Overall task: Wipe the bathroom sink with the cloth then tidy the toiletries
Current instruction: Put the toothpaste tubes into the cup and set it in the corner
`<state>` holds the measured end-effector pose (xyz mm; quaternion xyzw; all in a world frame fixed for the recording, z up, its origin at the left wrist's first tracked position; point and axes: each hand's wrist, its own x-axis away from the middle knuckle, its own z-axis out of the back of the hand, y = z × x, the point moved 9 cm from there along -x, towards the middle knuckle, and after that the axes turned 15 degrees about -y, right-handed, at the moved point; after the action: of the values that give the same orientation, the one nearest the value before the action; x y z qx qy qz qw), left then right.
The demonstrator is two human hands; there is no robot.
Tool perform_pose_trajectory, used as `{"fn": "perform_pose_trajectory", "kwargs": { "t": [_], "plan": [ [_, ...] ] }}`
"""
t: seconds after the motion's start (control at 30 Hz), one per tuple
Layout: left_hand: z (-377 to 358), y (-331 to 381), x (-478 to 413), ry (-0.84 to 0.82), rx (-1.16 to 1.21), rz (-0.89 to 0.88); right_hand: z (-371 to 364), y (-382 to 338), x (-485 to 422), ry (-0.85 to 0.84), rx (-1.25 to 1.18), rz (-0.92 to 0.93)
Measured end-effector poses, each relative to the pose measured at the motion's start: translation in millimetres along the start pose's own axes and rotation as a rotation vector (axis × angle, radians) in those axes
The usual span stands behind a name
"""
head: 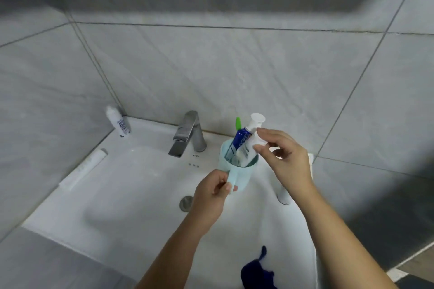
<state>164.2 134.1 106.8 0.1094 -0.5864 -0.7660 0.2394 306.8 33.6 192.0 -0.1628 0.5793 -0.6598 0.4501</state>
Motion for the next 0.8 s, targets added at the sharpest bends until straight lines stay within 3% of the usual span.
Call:
{"fn": "perform_pose_trajectory", "kwargs": {
  "t": [0.23,0.4,0.53,0.8],
  "plan": [
    [40.6,-21.7,42.0,-0.033,0.105,-0.018,-34.1,-15.0,31.7,0.129,-0.111,-0.026],
    [88.3,-47.5,100.6,-0.05,0.196,-0.059,-84.3,-15.2,69.4,0.23,-0.071,-0.152],
    [143.0,-85.4,153.7,-0.008,0.274,-0.049,-152.9,-21.1,88.2,0.168,0.064,-0.232],
    [250.3,-139.2,220.6,0.17,0.207,-0.036,-275.1,-30.1,94.0,-0.063,0.367,-0.28]
  ]
}}
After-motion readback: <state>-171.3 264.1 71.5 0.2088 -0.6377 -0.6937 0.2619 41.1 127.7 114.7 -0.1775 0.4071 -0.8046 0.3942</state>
